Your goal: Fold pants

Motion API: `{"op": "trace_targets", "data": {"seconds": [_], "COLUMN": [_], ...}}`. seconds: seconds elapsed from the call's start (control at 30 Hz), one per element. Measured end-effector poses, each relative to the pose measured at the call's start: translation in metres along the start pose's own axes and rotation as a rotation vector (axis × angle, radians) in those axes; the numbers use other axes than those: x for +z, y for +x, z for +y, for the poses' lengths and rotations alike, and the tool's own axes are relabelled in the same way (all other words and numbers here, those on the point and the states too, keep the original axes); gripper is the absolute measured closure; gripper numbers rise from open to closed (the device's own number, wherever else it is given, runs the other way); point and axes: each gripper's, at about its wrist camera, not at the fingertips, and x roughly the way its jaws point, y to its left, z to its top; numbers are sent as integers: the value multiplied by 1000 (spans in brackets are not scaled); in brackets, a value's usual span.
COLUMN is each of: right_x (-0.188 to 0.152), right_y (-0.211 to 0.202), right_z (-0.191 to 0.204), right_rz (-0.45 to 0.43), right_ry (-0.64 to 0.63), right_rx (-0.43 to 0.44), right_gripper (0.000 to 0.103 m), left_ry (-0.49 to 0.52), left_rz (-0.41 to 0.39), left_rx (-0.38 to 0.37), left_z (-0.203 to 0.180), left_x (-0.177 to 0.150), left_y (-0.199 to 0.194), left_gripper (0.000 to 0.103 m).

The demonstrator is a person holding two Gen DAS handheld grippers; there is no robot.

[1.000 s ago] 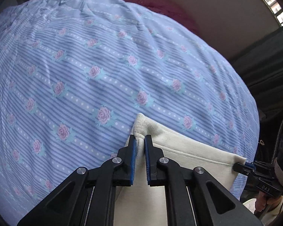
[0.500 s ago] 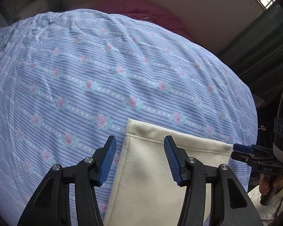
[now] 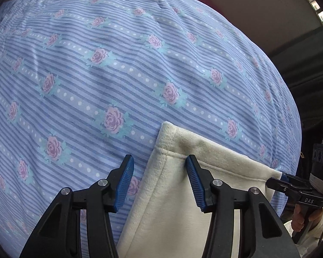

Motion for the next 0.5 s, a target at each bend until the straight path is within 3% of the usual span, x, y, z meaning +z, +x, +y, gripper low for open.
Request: {"op": "trace_targets", "data": {"seconds": [0.13, 0.27, 0.33, 0.43, 0.47, 0.5], "right_x": [5, 5, 7, 9, 11, 13], "right_y": [7, 11, 14, 14, 12, 9], "right_z": [-5, -6, -3, -1, -1, -2], "right_rz": [16, 19, 20, 33, 43, 55], "right_ry": [-20, -46, -62, -102, -112, -107], "right_rx": [34, 34, 23, 21, 30, 50], "right_gripper": [53, 54, 57, 69, 78, 79], "left_ry": [-1, -90, -103, -115, -111, -102], "left_rz": [-19, -39, -47, -48, -57, -72], "left_rx": [-7, -14, -28, -5, 9, 16], "left_z": [-2, -3, -7, -18, -25, -32], "left_x": [5, 9, 8, 8, 8, 7], "left_y": [8, 17, 17, 10, 5, -2], "left_gripper": [53, 54, 69, 82, 84, 85]}}
